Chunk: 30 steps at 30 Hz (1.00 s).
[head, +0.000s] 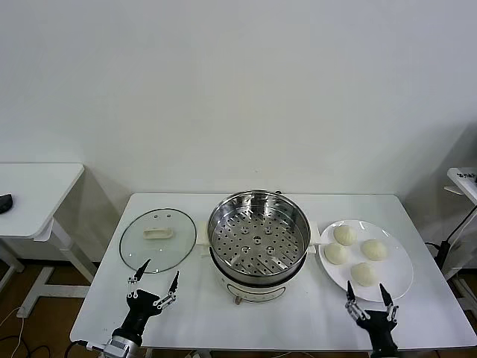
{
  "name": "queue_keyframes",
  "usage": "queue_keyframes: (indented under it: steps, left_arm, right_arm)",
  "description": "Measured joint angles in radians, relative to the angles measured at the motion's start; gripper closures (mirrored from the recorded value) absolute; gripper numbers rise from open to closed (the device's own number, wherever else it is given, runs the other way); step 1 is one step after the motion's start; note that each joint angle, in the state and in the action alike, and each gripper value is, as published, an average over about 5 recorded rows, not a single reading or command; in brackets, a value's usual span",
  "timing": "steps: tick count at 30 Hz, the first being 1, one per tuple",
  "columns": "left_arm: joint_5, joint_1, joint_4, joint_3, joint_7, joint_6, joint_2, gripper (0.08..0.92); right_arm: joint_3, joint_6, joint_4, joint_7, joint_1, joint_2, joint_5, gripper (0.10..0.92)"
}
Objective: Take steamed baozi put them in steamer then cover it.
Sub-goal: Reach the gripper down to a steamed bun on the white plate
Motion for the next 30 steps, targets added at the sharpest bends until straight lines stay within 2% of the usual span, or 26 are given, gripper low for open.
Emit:
queue_keyframes:
  steps: [8, 17, 22, 30]
  left_arm:
    - [-0.003, 0.004, -0.019, 0.006, 0.004, -0.029, -0.003, 0.177]
    - [-0.002, 0.009, -0.037, 0.008, 0.009, -0.052, -0.008, 0.177]
    - [0.002, 0.012, -0.044, 0.01, 0.01, -0.056, -0.013, 0.177]
    - [0.015, 0.022, -0.058, 0.017, 0.009, -0.059, -0.027, 0.177]
  right_arm:
    - [-0.022, -0.115, -0.07, 0.057, 0.212, -0.118, 0.08, 0.203]
    - [-0.159, -0.204, -0.274, 0.028, 0.567, -0.283, 0.213, 0.203]
    - [-0.271, -0.248, -0.405, -0.139, 0.742, -0.381, 0.244, 0.203]
    - [-0.499, -0.293, -0.601, -0.573, 1.017, -0.498, 0.17, 0.203]
